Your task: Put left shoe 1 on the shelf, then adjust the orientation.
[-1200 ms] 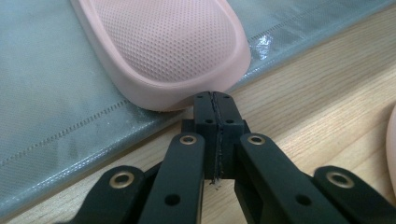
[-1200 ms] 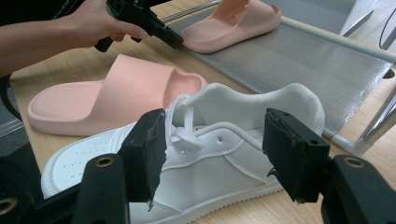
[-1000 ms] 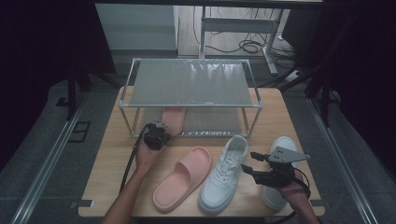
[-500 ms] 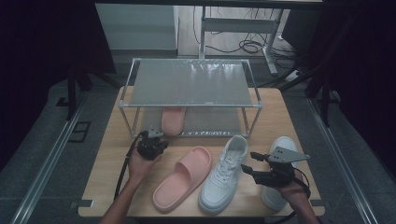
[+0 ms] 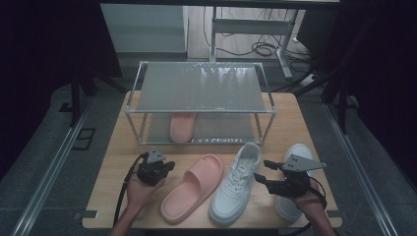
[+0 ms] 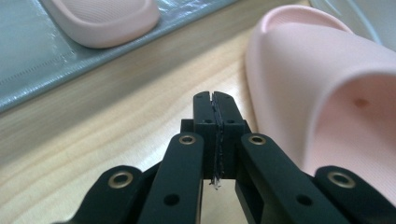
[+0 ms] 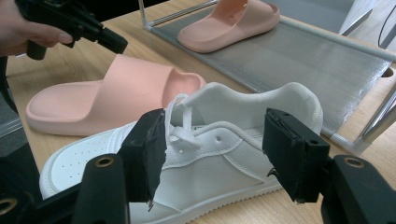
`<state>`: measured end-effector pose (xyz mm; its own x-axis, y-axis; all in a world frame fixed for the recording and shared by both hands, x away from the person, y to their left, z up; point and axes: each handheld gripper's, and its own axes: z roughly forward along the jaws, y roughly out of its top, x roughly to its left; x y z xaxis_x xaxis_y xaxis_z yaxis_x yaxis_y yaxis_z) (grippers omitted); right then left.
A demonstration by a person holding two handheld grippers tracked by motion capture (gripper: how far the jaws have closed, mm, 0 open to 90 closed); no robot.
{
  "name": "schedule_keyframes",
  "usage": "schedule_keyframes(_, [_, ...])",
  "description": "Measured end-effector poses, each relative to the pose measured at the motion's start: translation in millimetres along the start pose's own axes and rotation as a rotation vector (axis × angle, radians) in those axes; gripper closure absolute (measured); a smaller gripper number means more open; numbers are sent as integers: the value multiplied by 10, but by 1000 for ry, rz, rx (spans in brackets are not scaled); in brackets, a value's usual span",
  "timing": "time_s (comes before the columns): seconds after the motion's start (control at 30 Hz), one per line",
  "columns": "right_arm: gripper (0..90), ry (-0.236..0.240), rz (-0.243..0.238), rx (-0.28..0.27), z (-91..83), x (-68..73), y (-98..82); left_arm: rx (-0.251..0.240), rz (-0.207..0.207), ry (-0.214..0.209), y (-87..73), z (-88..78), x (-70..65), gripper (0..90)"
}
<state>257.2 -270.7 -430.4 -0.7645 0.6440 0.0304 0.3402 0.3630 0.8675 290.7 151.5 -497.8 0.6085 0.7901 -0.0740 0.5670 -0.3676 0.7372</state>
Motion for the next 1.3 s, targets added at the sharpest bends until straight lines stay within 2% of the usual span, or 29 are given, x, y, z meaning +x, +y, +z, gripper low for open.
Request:
schedule_keyframes(0.27, [401,0,-1,0,-1,0,-1,-9,-12,-14,-120,-116,-25,897])
schedule_keyframes(0.6, [401,-4,-3,3,0,-1,2,-47,-14,-50,-190,-269,-104,900])
schedule_keyframes(0.8, [401,-1,-2,4,6,7,4,-67,2,-76,-211,-383,-219,900])
schedule_keyframes(0.97, [401,-3,0,1,3,0,1,-66,8,-121,-252,-453,-317,899])
schedule_keyframes(1.3, [401,-4,1,3,5,-2,1,-49,33,-165,-314,-447,-488,896])
